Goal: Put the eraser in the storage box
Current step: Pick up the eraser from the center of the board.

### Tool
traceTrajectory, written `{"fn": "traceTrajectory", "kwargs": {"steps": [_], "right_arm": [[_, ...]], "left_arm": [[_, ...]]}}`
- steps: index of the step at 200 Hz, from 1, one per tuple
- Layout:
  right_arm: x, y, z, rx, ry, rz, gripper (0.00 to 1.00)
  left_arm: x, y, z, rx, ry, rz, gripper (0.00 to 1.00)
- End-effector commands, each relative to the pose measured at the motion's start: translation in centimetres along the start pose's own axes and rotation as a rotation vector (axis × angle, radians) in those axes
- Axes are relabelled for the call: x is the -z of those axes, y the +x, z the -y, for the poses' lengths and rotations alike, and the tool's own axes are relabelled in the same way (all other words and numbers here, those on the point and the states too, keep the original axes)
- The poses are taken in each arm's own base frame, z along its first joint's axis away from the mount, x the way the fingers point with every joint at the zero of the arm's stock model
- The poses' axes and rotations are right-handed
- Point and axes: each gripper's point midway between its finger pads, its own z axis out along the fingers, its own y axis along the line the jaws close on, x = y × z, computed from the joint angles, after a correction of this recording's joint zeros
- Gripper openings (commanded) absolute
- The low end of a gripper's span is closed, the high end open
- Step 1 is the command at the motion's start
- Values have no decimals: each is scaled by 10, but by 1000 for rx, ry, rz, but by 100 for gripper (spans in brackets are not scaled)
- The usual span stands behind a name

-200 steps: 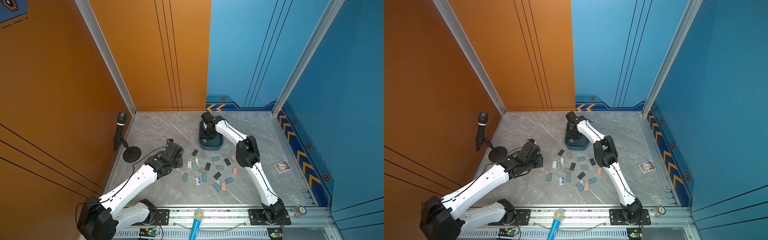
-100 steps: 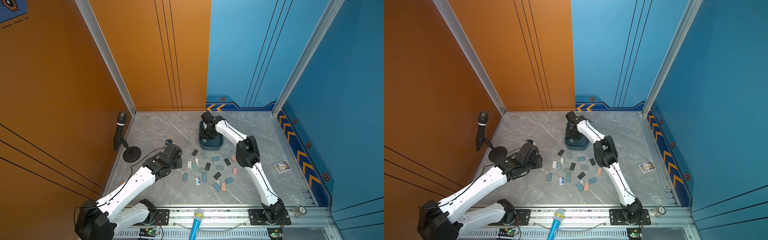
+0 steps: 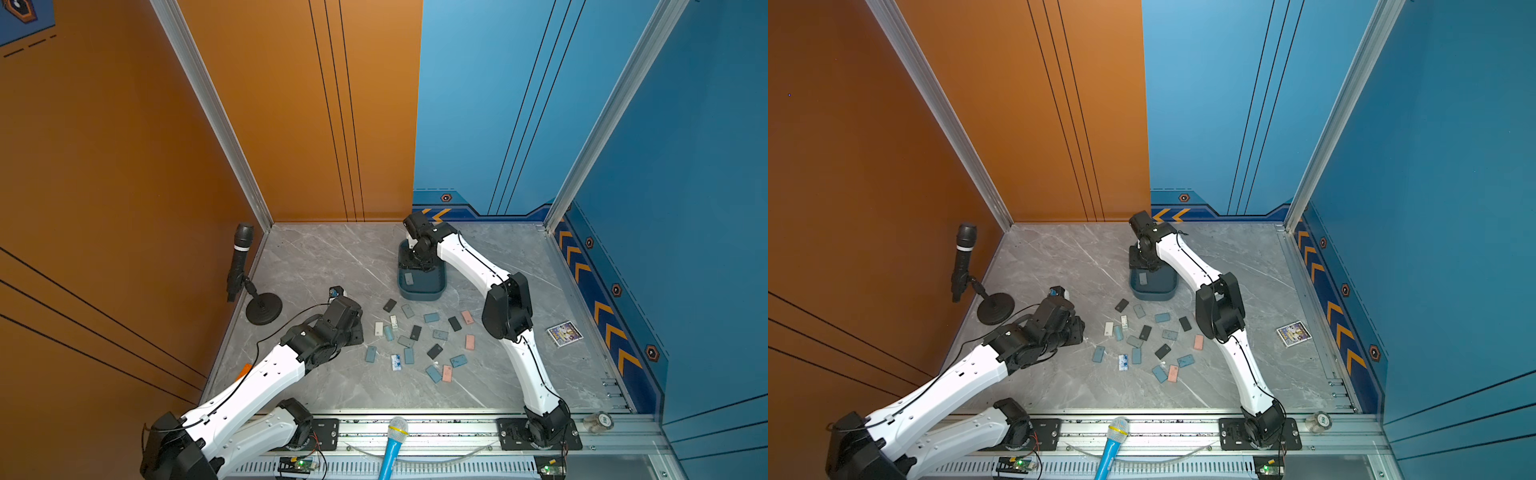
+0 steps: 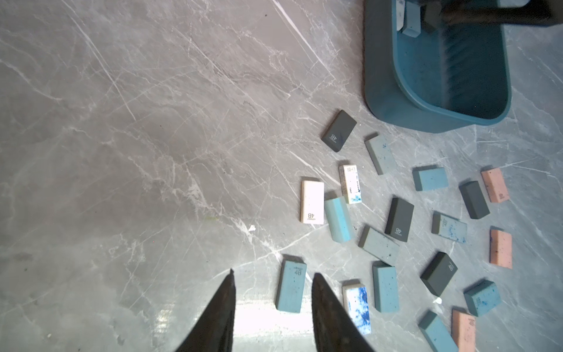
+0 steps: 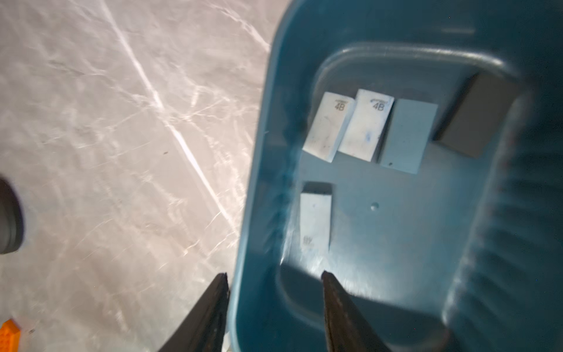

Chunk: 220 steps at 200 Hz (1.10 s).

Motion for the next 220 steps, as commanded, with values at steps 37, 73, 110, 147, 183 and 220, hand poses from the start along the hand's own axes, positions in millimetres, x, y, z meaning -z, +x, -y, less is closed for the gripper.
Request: {"fn": "traceTrajectory", "kwargs": {"steps": [37, 73, 110, 147, 183, 220], "right_arm": [[43, 25, -12, 92, 43, 15, 51], [58, 43, -12, 110, 48, 8, 50], [78, 55, -4, 97, 52, 37, 50], [90, 74, 14, 84, 85, 51, 49], [101, 97, 40, 57, 130, 63, 49], [107, 119, 68, -13, 151, 87, 48]], "left_arm": [[6, 18, -2, -19, 9, 8, 43], [8, 28, 1, -35, 24, 7, 43], [9, 34, 7, -61, 41, -2, 44], [11, 39, 14, -73, 62, -4, 44], [10, 46, 22, -103, 75, -35, 46], [5, 54, 30, -106, 69, -95, 48]]}}
